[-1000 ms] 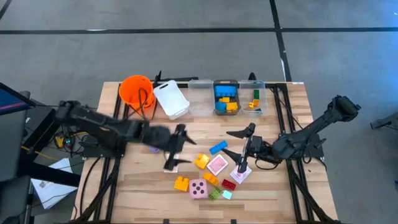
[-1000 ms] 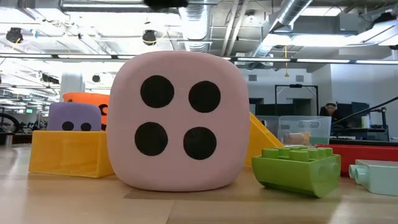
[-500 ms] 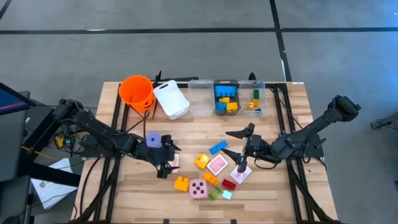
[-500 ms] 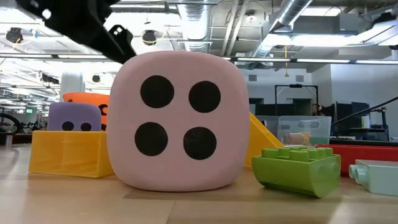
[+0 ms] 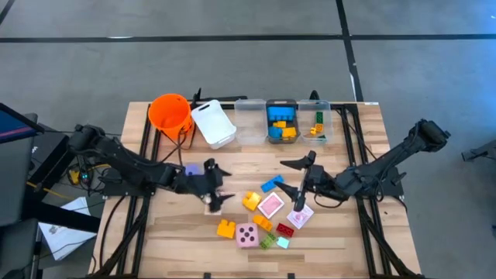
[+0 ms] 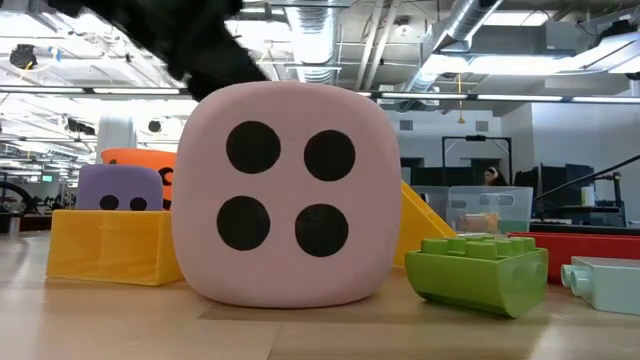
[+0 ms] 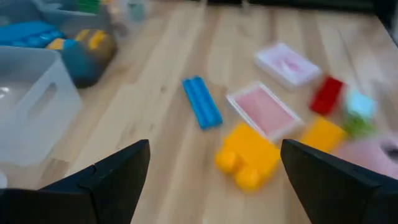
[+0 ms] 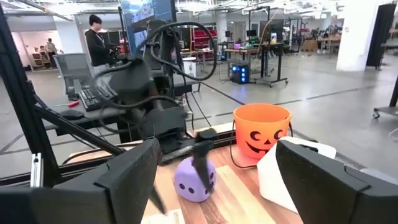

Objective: Pick & Place Toys
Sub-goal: Put the small blue game piece into the right transparent bin

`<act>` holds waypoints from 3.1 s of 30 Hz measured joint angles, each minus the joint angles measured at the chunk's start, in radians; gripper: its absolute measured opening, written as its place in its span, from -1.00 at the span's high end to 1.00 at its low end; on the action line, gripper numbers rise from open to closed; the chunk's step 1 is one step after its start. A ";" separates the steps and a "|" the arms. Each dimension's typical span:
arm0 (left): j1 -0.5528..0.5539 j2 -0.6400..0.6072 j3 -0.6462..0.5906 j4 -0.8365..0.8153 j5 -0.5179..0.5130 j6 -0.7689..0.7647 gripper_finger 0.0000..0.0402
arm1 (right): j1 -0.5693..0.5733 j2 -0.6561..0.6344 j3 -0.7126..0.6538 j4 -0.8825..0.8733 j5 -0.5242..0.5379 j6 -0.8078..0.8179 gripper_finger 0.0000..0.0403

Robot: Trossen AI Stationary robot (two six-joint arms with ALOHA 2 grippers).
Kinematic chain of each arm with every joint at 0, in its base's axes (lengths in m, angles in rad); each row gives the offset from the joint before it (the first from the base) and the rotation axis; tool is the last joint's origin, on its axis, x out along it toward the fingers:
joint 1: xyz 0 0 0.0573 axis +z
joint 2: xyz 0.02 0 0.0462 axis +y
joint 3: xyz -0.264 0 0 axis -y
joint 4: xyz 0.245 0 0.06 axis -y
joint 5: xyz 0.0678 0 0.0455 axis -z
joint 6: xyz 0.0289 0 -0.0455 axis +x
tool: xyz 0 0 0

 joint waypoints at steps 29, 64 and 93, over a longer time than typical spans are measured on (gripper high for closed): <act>0.156 0.575 0.322 0.242 0.150 0.031 -0.76 | -0.011 0.000 0.000 -0.083 0.000 0.057 -0.58; 0.189 0.703 0.372 0.109 0.079 -0.047 -0.60 | -0.011 0.000 0.000 -0.094 0.001 0.057 -0.58; 0.191 0.706 0.370 0.215 0.131 0.084 0.42 | -0.011 0.000 0.000 -0.095 0.001 0.057 -0.58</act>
